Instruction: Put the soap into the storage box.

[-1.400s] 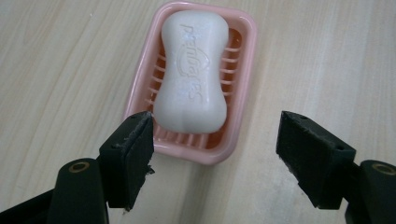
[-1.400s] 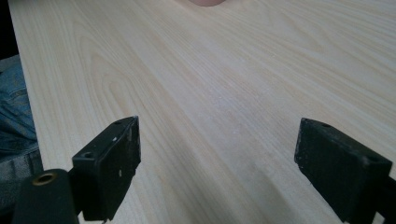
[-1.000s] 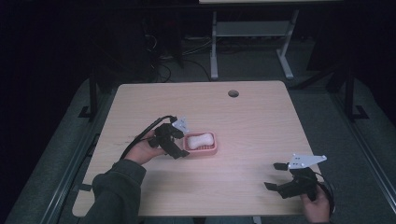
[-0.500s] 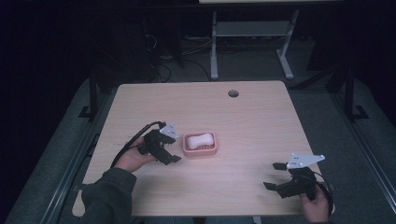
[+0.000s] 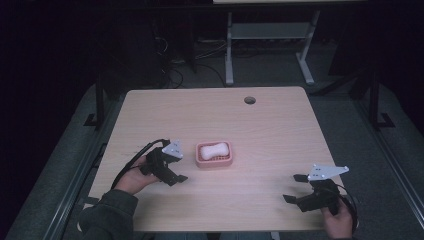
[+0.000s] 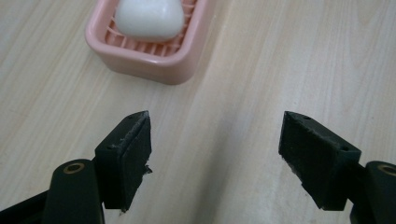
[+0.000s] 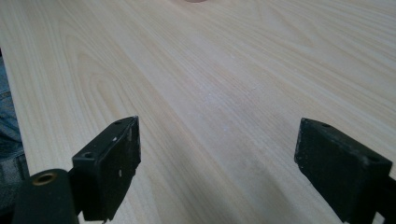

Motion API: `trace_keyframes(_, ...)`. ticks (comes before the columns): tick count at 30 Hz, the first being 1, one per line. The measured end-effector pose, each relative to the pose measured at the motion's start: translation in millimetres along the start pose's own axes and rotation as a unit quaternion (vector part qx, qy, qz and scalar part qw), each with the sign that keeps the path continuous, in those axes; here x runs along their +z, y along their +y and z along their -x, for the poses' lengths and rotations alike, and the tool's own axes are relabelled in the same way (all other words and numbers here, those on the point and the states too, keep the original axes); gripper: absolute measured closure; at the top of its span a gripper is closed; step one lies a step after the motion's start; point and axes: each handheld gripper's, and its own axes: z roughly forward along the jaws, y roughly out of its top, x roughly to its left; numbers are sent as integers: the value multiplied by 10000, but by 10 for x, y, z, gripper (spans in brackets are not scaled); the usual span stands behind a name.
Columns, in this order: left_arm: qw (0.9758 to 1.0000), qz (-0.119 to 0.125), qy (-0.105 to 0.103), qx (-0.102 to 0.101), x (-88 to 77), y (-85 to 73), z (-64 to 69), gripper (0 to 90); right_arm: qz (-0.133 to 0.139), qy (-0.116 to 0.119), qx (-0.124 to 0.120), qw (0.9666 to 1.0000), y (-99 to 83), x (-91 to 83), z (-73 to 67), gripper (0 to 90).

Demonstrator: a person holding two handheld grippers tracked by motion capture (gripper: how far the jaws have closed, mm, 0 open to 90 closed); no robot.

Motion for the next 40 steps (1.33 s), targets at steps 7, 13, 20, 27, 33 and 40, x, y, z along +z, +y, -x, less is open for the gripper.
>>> trace_keyframes(7,10000,-26,-13,-6,5,-93,52,250,0,-11,4,10000,-3,4,6,141)
trace_keyframes(13,10000,-7,-15,-27,-15,-151,89,250,-11,-8,33,10000,-8,0,8,142)
trace_keyframes(20,10000,-15,1,-45,-32,-235,126,250,-31,-11,25,10000,-12,0,10,141)
trace_keyframes(27,9999,-24,39,-96,-48,-348,172,250,-44,-9,20,10000,-14,4,10,142)
trace_keyframes(33,9999,-10,40,-153,-65,-468,218,251,-63,11,19,10000,-18,14,9,141)
trace_keyframes(40,9998,33,96,-187,-75,-576,345,251,-87,30,16,10000,-18,13,-3,142)
